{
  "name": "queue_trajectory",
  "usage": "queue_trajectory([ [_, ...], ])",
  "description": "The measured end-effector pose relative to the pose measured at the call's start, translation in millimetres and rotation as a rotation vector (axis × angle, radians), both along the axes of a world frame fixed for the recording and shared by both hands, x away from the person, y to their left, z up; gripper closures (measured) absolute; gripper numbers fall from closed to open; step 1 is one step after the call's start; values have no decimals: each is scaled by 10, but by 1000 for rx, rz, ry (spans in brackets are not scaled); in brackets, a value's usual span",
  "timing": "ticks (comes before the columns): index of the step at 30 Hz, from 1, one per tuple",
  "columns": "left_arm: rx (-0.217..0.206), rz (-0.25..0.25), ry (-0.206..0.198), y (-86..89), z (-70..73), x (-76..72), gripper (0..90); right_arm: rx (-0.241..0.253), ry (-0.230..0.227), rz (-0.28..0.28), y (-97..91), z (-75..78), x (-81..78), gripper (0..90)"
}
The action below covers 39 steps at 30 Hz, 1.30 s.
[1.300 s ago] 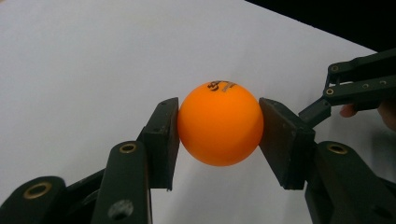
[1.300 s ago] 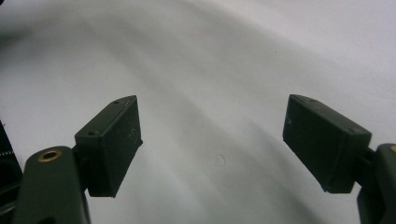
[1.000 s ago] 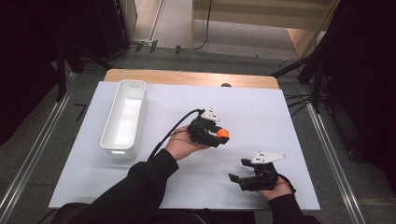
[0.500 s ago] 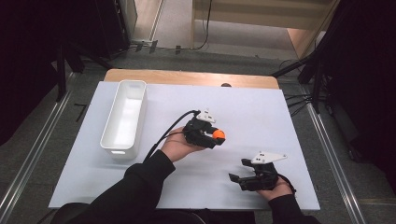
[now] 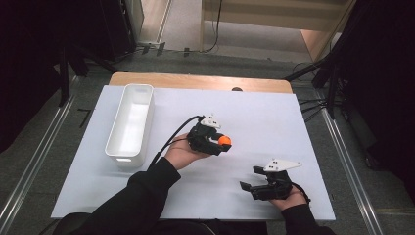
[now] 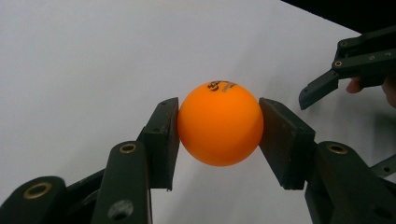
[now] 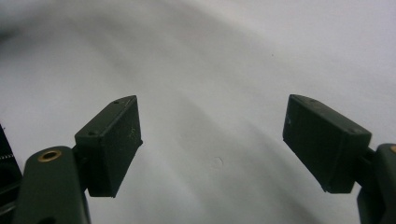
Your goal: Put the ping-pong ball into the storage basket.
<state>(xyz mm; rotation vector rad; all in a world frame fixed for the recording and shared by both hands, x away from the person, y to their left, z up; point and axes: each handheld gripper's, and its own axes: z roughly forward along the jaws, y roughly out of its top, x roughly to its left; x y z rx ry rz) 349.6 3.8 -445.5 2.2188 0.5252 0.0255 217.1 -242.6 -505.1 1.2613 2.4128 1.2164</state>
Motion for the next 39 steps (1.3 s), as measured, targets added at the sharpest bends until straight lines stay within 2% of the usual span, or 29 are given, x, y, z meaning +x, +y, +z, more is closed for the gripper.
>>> queue_trajectory([
  [7, 17, 9, -10, 24, 25, 2, 508, -2, -2, 5, 4, -1, -1, 180],
  [11, 10, 21, 3, 58, 43, 20, 508, -1, -3, 6, 3, 2, -1, 180],
  [14, -3, 30, 31, 97, 84, 31, 508, 2, 0, 6, 8, 5, -1, 180],
  [22, -5, 53, 13, 168, 162, 43, 508, 1, -8, 8, 11, 6, 3, 180],
  [25, -12, 52, 31, 194, 187, 52, 508, 3, -4, 8, 12, 6, 5, 179],
  [27, 0, 54, 25, 208, 199, 58, 508, 2, -5, 7, 13, 7, 3, 180],
  [36, -3, 75, 20, 270, 241, 90, 508, 1, -7, 8, 12, 8, 3, 180],
  [39, 8, 78, 19, 295, 253, 104, 508, 2, -8, 9, 13, 9, 3, 180],
])
